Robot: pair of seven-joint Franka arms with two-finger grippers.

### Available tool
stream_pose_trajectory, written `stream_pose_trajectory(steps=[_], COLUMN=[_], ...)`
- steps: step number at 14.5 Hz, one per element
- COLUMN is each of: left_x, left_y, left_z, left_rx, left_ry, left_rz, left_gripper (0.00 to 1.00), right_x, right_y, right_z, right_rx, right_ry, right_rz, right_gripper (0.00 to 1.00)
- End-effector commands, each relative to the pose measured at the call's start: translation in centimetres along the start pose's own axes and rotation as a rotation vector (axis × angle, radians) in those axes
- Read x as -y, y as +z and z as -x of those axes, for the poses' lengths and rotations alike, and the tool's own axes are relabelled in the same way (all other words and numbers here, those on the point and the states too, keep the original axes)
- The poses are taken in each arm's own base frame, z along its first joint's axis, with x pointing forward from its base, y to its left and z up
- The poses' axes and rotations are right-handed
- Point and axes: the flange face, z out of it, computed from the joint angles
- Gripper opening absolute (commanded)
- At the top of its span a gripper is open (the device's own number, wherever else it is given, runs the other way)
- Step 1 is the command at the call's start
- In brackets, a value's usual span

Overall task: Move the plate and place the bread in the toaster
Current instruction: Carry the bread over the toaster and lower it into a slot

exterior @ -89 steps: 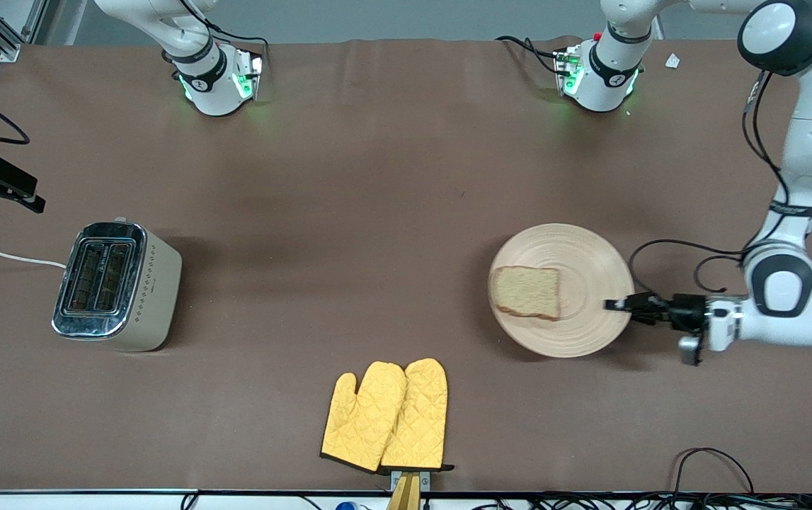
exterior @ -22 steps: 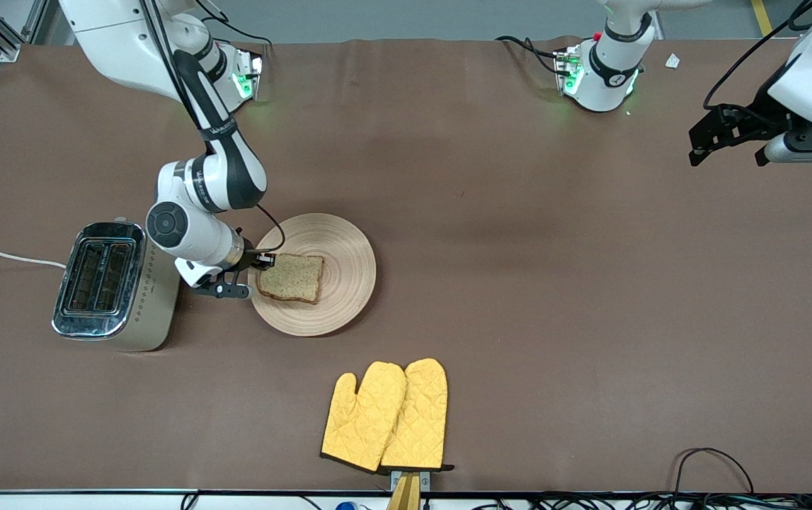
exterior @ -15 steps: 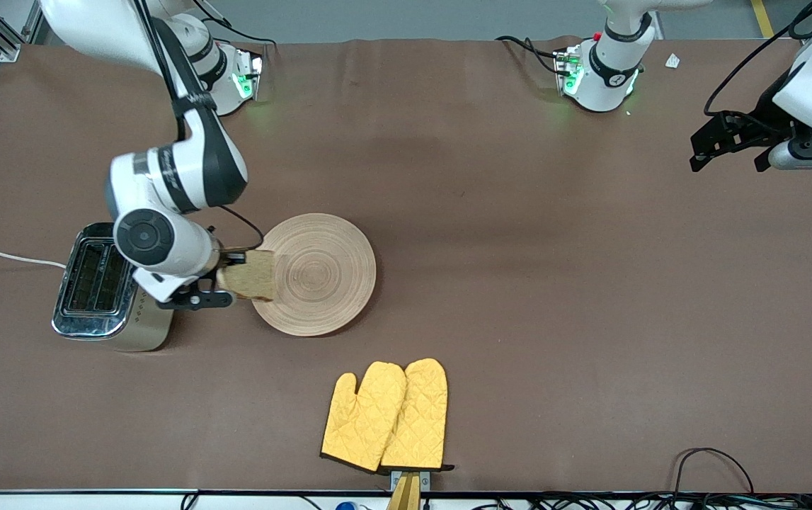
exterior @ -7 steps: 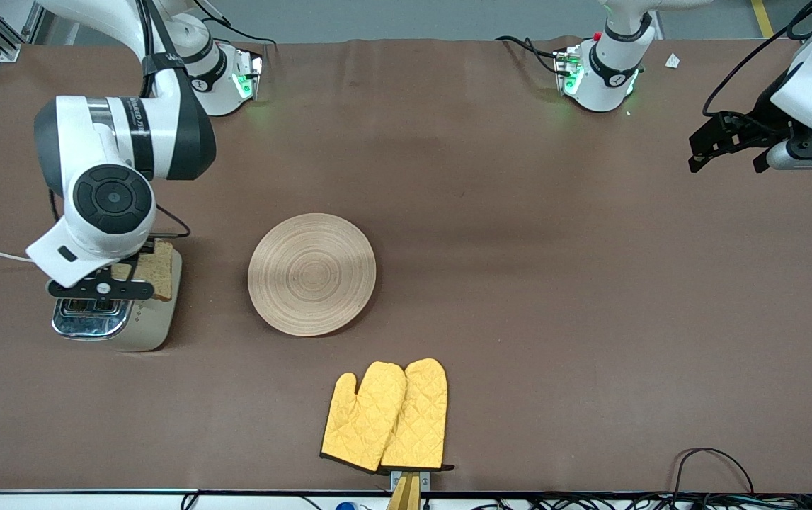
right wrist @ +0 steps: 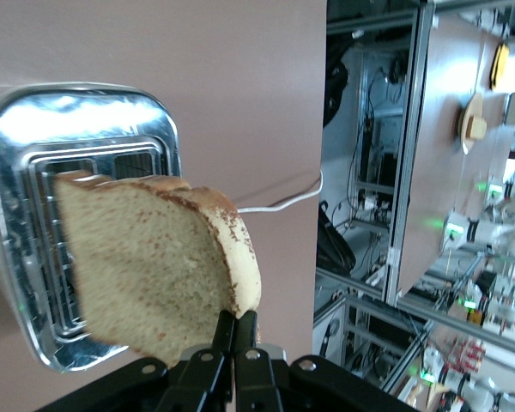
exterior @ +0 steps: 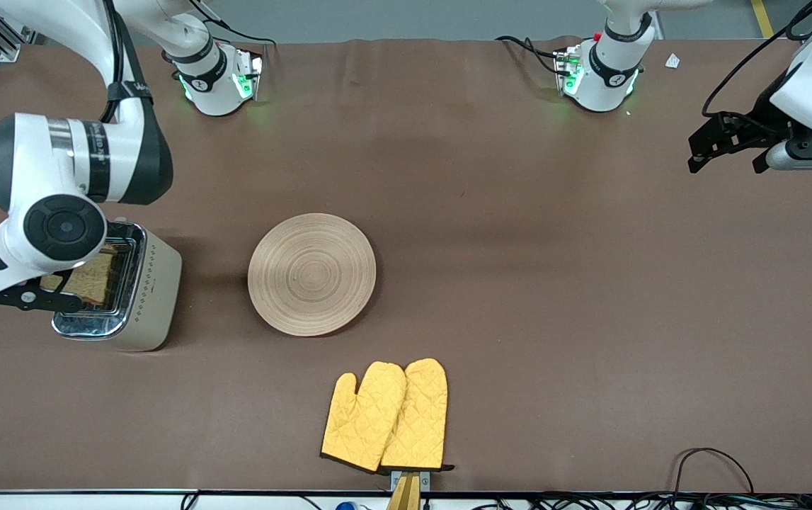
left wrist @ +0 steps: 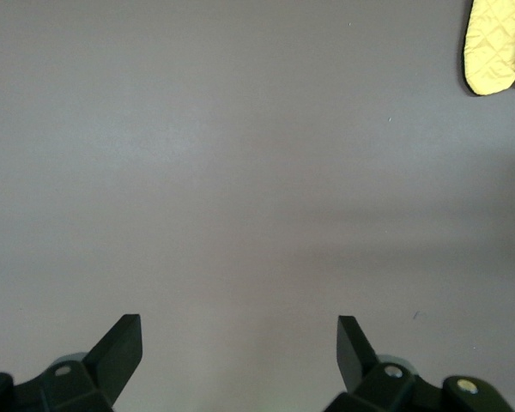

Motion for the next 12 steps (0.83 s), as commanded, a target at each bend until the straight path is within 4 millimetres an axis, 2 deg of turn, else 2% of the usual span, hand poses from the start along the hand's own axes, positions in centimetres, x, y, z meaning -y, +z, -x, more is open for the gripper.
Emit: stream_pose_trajectory(steps=[1, 4, 7, 11, 12], left_x=[0.2, -1.2, -0.5, -0.9, -1.2], left_y=[-0.6, -0.5, -0.5, -0.7, -0.7], left_z=[-0.4, 0.3, 0.0, 0.0, 0.3], left_rx=[-0.014, 0.003, 0.0, -0.002, -0.001], left_ry=[0.002, -0.013, -0.016, -0.012, -0.018], left_rz=[-0.008, -0.018, -0.034, -0.032, -0.033], left_gripper=[1.0, 1.0, 1.0, 1.0, 1.0], right_x=[2.8, 4.9, 6.4, 9.4, 9.3], right_y=[2.5, 3.8, 3.6, 4.1, 3.9], right_z=[0.3, 0.3, 0.4, -0.4, -0.7], right_rx=[0.043, 0.06, 0.057, 0.017, -0.005], right_ry=[0.067, 0.052, 0.035, 0.014, 0.014], right_rz=[0.056, 0.071, 0.083, 0.108, 0.132], right_gripper=[0.01, 0.01, 0.01, 0.01, 0.01])
